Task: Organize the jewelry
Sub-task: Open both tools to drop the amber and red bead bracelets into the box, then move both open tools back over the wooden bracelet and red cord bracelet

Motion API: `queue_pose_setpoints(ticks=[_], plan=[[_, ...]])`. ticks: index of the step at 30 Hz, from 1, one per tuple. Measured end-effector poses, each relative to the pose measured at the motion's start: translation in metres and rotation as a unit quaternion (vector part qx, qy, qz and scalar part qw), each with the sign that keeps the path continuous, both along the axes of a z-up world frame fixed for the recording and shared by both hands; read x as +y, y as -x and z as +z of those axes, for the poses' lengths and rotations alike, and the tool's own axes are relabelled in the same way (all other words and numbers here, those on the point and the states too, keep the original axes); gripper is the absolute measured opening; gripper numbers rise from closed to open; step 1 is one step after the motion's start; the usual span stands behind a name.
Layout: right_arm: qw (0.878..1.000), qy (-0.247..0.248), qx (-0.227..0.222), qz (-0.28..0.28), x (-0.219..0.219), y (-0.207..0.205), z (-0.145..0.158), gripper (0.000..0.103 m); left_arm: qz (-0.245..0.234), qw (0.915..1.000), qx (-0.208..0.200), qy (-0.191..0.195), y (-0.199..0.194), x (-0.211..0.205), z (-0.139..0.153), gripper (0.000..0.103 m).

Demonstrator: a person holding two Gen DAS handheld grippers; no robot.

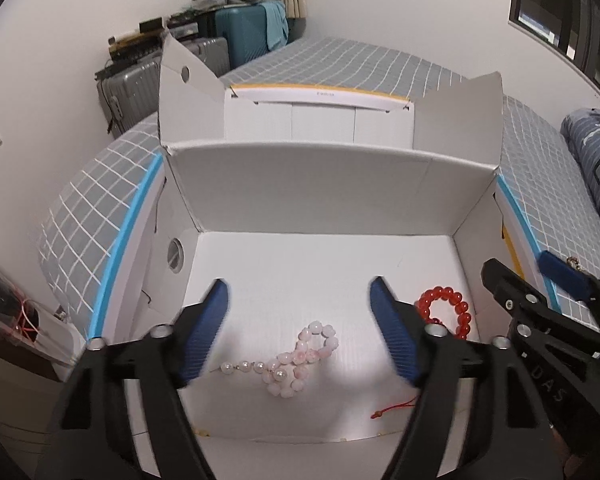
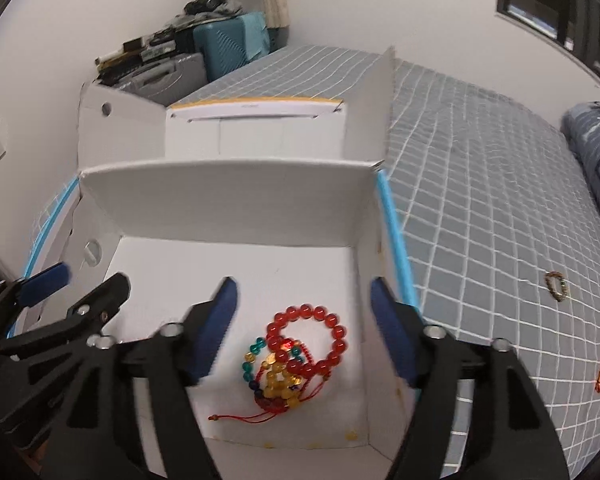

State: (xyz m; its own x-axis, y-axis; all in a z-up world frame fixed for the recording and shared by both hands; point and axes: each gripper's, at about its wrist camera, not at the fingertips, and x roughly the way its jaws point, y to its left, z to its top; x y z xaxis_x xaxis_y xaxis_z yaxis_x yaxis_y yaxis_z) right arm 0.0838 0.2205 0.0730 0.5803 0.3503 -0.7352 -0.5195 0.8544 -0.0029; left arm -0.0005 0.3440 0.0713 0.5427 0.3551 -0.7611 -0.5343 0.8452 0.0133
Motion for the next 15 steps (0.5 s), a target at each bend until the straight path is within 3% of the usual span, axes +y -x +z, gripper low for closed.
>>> queue_pose_setpoints(ticks=[2,4,8,15], plan=[[1.0,0.004,-0.011,-0.015,-0.005,-0.001,0.005,0.076,0.004,1.0,-0.004,-0.003,0.001,0.0,0.002,0.086],[1.0,-0.002,-0.018,-0.024,-0.012,-0.002,0.009,0.085,0.002,1.0,-0.007,0.005,0.002,0.002,0.002,0.089],[0.999,-0.01,-0.027,-0.038,-0.029,-0.005,0.016,0.092,-0.004,0.9999,-0.014,-0.001,0.002,-0.004,0.007,0.096],[0.997,-0.008,-0.043,-0.061,-0.063,-0.008,0.027,0.095,-0.016,0.9995,-0.026,-0.001,-0.003,-0.023,0.017,0.097]])
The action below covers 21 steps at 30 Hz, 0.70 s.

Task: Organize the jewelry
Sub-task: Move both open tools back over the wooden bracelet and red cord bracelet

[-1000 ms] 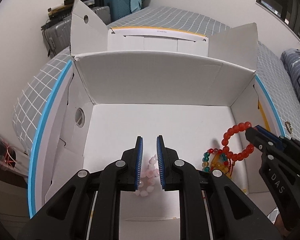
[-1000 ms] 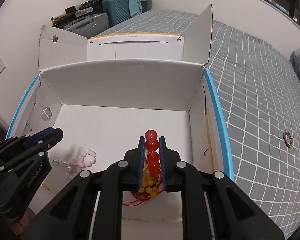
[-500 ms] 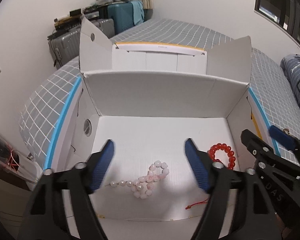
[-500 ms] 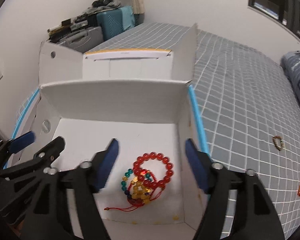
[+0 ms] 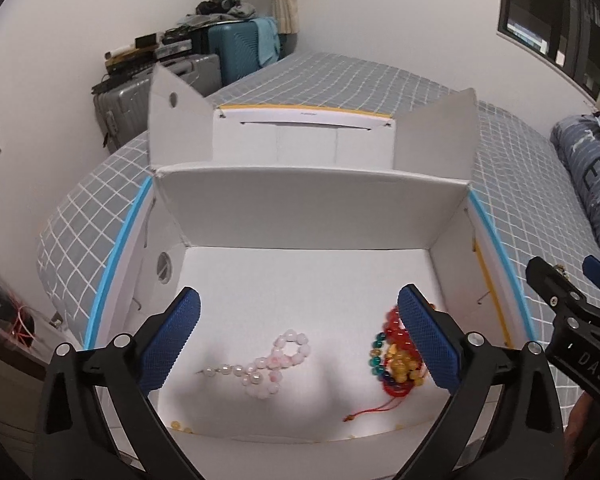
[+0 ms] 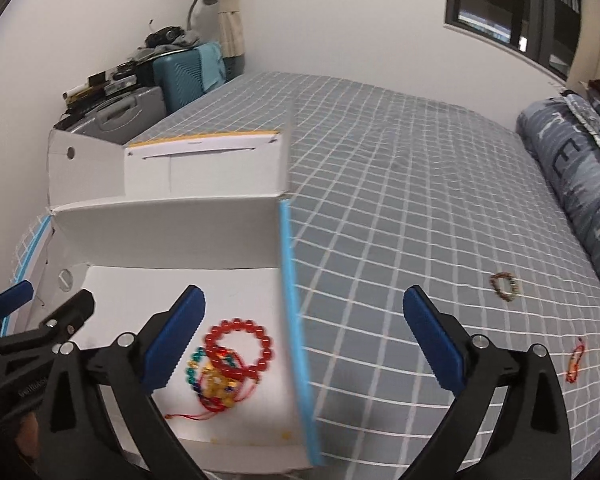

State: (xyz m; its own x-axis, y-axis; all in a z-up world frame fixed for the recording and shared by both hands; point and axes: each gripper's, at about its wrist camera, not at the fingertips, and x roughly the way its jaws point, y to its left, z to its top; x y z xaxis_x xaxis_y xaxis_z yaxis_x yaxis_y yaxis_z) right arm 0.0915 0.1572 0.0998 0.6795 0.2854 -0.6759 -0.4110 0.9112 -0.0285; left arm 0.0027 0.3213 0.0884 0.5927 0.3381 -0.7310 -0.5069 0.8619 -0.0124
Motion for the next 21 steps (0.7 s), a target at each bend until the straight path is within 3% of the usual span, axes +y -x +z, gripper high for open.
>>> queue_pose_setpoints(ticks=[10,21], plan=[[0.998,0.007,-0.015,-0.062,-0.079,-0.009,0.013,0.095,-0.047,0.9988,-0.017,-0.002,-0.018,-0.058,0.017,0.097],[0.991,-0.005,-0.008,-0.13,-0.186,-0.02,0.018,0.095,-0.114,0.9931,-0.027,-0.007,-0.049,-0.148,0.02,0.097]])
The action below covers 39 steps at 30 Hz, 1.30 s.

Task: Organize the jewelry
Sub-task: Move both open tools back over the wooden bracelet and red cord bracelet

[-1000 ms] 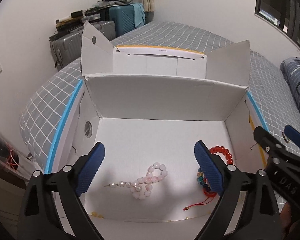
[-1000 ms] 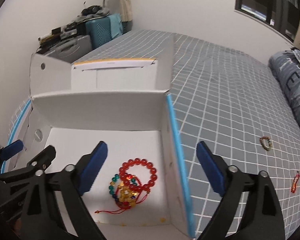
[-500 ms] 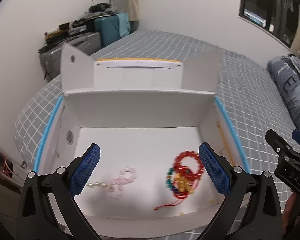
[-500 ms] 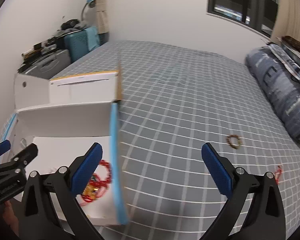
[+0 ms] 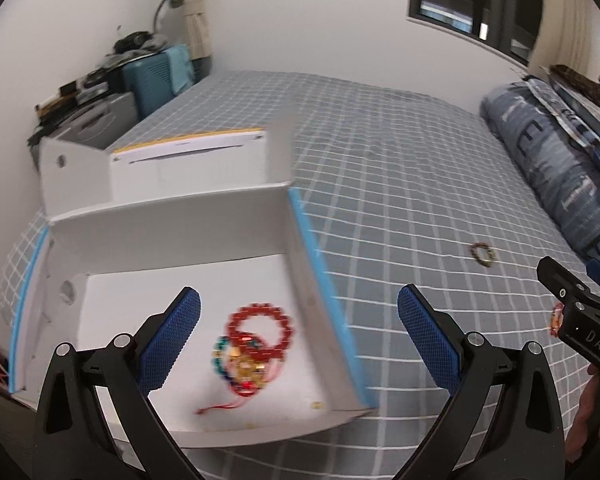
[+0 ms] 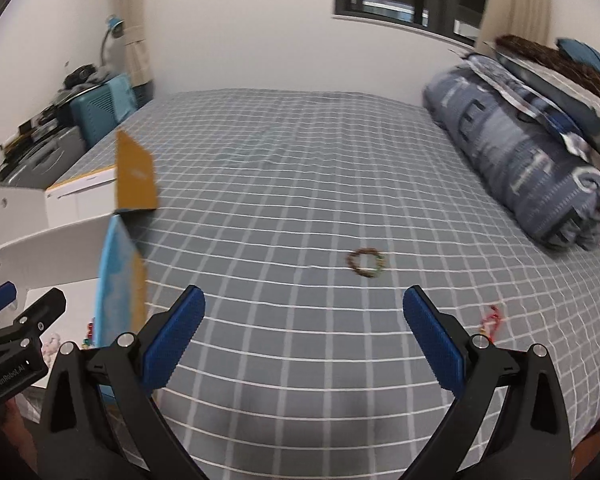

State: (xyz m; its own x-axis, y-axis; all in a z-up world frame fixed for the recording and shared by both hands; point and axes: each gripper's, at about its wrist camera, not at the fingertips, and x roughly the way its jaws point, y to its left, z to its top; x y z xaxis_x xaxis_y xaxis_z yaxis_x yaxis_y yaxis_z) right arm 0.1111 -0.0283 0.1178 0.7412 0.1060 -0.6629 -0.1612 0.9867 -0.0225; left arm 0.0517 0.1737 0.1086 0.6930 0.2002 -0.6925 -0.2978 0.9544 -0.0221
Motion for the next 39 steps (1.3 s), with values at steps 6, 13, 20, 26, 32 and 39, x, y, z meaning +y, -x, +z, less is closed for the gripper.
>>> queue_pose_setpoints(ticks=[6,13,20,26,32,39], plan=[[0.999,-0.004,0.007,-0.038,-0.059,-0.005,-0.002,0.095,-0.042,0.9991,-0.004,0.004,-0.021,-0.052,-0.002,0.097],[0.996,-0.003,0.022,-0.081,-0.13,-0.015,-0.014,0.095,-0.093,0.9957,-0.003,-0.006,-0.05,-0.116,-0.01,0.097],[0.993,-0.005,0.043,-0.107,-0.175,-0.03,-0.03,0.095,-0.124,0.992,0.019,-0.001,-0.102,-0.169,-0.025,0.097],[0.99,-0.005,0.072,-0.12,-0.204,-0.051,-0.053,0.095,-0.148,0.9882,0.038,-0.009,-0.146,-0.203,-0.046,0.097],[0.987,-0.007,0.099,-0.129,-0.227,-0.07,-0.083,0.095,-0.164,0.9836,0.076,-0.002,-0.197,-0.223,-0.082,0.097],[0.982,-0.016,0.128,-0.135,-0.247,-0.086,-0.112,0.094,-0.157,0.9829,0.093,0.022,-0.241,-0.231,-0.119,0.097]])
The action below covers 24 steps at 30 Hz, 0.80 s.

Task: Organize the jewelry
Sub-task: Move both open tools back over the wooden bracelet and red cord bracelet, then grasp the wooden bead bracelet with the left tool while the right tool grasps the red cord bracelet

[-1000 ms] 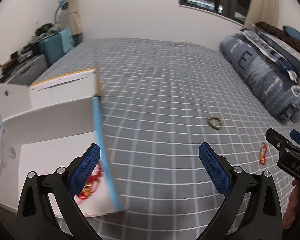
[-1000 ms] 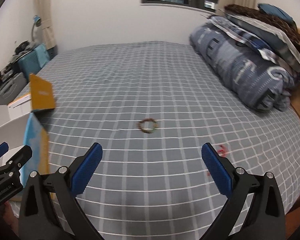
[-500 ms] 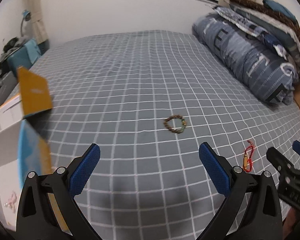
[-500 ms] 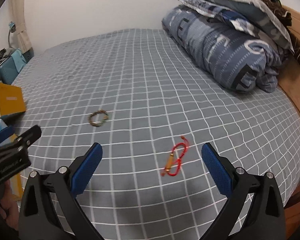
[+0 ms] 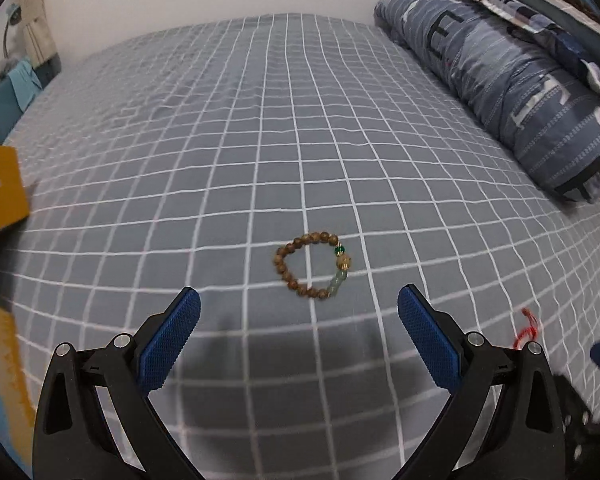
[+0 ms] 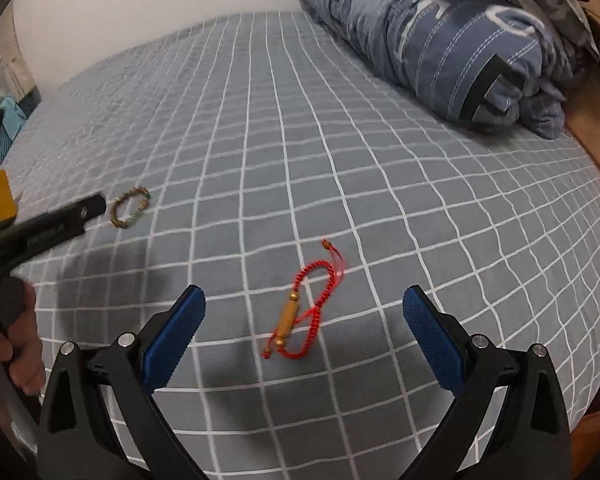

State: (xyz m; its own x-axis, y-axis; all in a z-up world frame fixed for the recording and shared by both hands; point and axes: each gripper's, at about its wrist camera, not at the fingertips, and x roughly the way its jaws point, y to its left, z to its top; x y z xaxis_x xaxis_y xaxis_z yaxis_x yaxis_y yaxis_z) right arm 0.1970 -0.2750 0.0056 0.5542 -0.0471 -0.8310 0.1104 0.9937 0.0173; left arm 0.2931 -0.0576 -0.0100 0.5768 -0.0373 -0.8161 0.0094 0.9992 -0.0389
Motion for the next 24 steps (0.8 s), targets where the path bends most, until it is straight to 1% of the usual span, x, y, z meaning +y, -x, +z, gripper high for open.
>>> queue_pose_setpoints(ticks=[4,7,10,13,15,18,19,20,21,23,24], plan=[[1.0,-0.003,0.007,-0.001,-0.006,-0.002,-0.013,0.091,0.006,0.9998,0.008,-0.015,-0.02,-0.01,-0.025,0.097],[1.0,-0.005,0.015,-0.003,-0.011,-0.006,-0.024,0.089,0.006,0.9995,0.023,-0.022,-0.033,-0.015,-0.041,0.097],[1.0,-0.006,0.027,-0.002,-0.015,-0.011,-0.037,0.083,0.009,0.9994,0.027,-0.018,-0.043,-0.018,-0.05,0.097],[0.999,-0.014,0.035,-0.001,-0.018,-0.014,-0.045,0.078,0.01,0.9992,0.026,-0.028,-0.049,-0.019,-0.056,0.097],[0.999,-0.013,0.037,0.001,-0.018,-0.017,-0.05,0.074,0.014,0.9994,0.026,-0.019,-0.051,-0.017,-0.058,0.097],[0.999,-0.013,0.042,0.003,-0.018,-0.019,-0.055,0.068,0.013,0.9994,0.026,-0.018,-0.053,-0.018,-0.061,0.096],[0.999,-0.013,0.043,0.003,-0.019,-0.019,-0.056,0.066,0.012,0.9994,0.026,-0.018,-0.055,-0.017,-0.062,0.094],[0.999,-0.011,0.043,0.003,-0.019,-0.019,-0.058,0.064,0.012,0.9994,0.027,-0.019,-0.054,-0.016,-0.062,0.088],[0.999,-0.009,0.044,0.003,-0.019,-0.019,-0.059,0.062,0.011,0.9994,0.027,-0.02,-0.054,-0.017,-0.063,0.085],[0.999,-0.006,0.043,0.004,-0.018,-0.02,-0.06,0.06,0.007,0.9994,0.027,-0.018,-0.054,-0.017,-0.062,0.074],[0.999,-0.005,0.043,0.005,-0.018,-0.02,-0.061,0.058,0.005,0.9995,0.027,-0.019,-0.055,-0.018,-0.061,0.071]])
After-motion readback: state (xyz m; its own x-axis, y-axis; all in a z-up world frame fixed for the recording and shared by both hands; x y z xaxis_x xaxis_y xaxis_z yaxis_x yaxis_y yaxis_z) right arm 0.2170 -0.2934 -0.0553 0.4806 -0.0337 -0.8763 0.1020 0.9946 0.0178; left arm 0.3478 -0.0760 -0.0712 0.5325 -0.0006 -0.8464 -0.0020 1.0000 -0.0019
